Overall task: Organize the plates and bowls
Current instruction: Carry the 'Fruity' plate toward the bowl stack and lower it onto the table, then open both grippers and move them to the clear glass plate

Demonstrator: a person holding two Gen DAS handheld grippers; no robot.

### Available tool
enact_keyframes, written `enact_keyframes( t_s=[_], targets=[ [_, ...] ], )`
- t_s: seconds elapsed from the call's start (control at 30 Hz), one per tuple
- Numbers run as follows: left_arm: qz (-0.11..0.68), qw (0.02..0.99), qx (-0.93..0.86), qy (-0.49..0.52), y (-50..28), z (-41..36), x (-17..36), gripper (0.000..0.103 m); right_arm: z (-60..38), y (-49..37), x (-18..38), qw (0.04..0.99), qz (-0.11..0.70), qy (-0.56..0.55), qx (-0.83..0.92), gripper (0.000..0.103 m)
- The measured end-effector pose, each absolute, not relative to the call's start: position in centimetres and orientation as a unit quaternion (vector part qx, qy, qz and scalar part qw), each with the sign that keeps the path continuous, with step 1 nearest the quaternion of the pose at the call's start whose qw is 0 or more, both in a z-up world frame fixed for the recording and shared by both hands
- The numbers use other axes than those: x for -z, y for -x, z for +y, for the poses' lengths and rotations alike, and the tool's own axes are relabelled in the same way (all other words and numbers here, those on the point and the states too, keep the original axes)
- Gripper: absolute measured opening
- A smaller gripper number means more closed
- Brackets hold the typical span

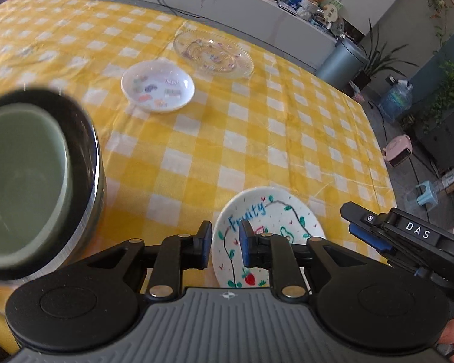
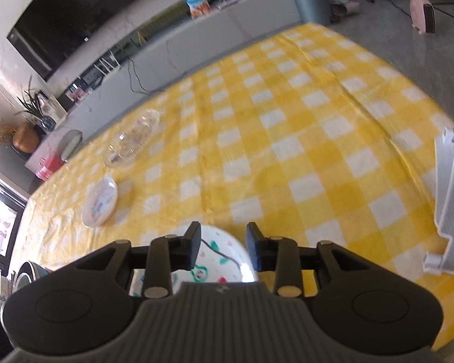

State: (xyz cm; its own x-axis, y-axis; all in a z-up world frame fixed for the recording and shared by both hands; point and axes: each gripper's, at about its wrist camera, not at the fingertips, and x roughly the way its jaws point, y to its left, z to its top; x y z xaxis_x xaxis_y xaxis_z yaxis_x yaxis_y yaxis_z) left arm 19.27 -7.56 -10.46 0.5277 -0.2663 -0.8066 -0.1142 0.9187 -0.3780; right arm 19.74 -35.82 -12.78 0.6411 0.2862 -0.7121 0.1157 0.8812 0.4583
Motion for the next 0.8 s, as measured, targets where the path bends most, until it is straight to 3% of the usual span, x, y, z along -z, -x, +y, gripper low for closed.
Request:
enact_keyframes(
  t_s=[0.07,0.27,0.47,0.6,0.8],
  targets=[
    [0.484,0.855,0.051,0.181,-20.2,-6.9,9.1,0.022,-35.6,-20.0,12.4,0.876,0.406,-0.255,-0.053,0.038],
    [0.484,0.861,0.086,0.13,-23.7,-4.9,5.2,0.022,-34.1,-22.0,11.8,0.882,0.373,-0.279,-0.067,0.039],
    [0.474,0.866,0.102,0.122,-28.8,-2.7,3.6,0.03,-32.6,-25.7,12.7,0.869,0.384,-0.303,-0.078,0.039],
    [0.471,0.871,0.097,0.104,-32.6,-1.3,3.4,0.041,-31.3,-28.9,13.7,0.852,0.407,-0.318,-0.084,0.039],
    [0.481,0.87,0.084,0.066,-38.6,-0.5,5.8,0.042,-29.4,-34.2,14.9,0.83,0.439,-0.327,-0.102,0.04]
  ],
)
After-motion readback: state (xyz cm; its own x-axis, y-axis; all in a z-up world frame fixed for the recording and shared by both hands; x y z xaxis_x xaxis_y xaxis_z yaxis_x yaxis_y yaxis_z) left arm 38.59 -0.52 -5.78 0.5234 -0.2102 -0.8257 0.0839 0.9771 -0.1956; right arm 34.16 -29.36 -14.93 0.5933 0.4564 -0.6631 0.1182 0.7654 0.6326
